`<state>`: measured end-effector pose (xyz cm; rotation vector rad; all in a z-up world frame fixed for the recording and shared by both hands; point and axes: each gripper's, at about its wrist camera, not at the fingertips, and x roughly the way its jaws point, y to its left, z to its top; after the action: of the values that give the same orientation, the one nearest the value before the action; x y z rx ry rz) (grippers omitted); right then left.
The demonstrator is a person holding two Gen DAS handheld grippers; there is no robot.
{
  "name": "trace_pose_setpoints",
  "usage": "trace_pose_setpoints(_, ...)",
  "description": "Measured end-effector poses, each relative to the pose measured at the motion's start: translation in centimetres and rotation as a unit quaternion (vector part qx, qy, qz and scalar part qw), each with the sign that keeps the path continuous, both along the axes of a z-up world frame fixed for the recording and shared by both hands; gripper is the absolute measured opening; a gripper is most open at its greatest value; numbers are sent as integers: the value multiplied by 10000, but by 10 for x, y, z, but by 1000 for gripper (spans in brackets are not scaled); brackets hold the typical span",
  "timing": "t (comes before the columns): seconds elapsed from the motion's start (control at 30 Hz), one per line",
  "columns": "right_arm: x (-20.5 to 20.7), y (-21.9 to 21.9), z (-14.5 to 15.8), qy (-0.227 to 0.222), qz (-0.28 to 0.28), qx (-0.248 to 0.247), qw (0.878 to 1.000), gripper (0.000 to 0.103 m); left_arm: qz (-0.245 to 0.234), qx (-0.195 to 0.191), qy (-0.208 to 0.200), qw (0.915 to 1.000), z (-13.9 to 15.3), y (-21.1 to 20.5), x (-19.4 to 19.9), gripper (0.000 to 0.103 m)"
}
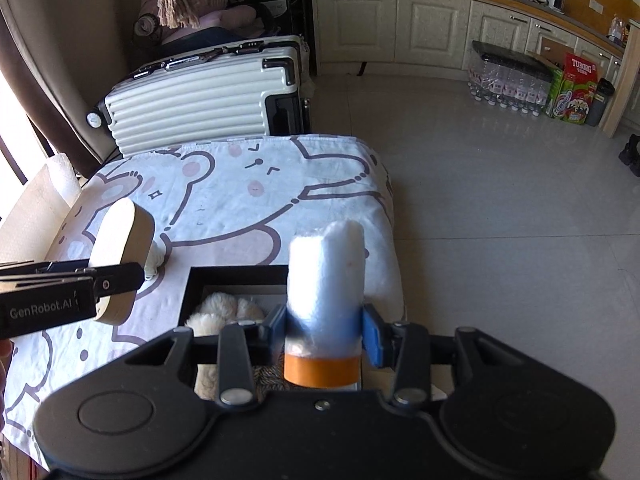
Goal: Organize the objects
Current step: 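Lower the roll into the black box with the right tool while the left tool holds the board above it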
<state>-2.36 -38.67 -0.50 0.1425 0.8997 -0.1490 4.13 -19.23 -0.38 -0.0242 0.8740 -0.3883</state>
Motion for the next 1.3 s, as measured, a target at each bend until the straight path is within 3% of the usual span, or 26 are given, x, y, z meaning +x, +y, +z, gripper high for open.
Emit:
trace_pose_setpoints(0.8, 41, 3, -90, 1348, 670, 355, 9880, 41, -332, -331, 662, 9967, -51, -49, 51, 45)
trace_pose_setpoints(0.97, 51, 4, -106, 1543, 775, 343, 9844, 41, -137, -711, 1130, 9910, -68, -49, 66, 45)
trace_pose_setpoints(1.3, 55, 4, -135, 1940, 591, 455, 9782, 41, -98, -936, 1594, 9827, -95, -69, 80, 45)
